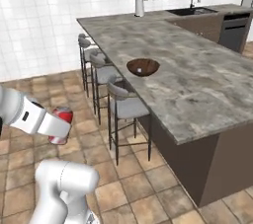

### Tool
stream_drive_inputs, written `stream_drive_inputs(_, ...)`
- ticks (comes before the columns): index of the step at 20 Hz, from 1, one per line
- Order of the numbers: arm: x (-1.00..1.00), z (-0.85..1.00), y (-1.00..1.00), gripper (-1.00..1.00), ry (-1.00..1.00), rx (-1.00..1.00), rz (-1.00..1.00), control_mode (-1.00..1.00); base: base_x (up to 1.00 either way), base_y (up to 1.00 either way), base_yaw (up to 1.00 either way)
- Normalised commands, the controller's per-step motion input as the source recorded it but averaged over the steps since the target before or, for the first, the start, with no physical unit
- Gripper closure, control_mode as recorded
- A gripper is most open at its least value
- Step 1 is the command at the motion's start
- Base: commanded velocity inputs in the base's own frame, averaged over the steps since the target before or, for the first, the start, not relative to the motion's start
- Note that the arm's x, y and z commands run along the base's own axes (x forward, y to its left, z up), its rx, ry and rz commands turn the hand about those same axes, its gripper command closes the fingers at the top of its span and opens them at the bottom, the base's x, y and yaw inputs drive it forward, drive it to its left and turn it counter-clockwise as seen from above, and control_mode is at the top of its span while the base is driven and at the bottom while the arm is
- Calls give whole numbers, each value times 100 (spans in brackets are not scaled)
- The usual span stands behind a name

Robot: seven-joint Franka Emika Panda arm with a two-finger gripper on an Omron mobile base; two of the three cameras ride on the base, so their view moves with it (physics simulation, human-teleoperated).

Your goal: Open the fridge, grab two sodas, and place both sodas inside the bowl with ice on the dining counter.

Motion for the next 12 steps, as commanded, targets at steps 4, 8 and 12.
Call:
stream_drive_inputs(4,0,0,0,100,0,0,0,100,45,87,-43)
stream_drive_inputs(8,0,0,0,100,0,0,0,100,51,84,-43)
stream_drive_inputs(12,0,0,0,100,0,0,0,100,57,82,-43)
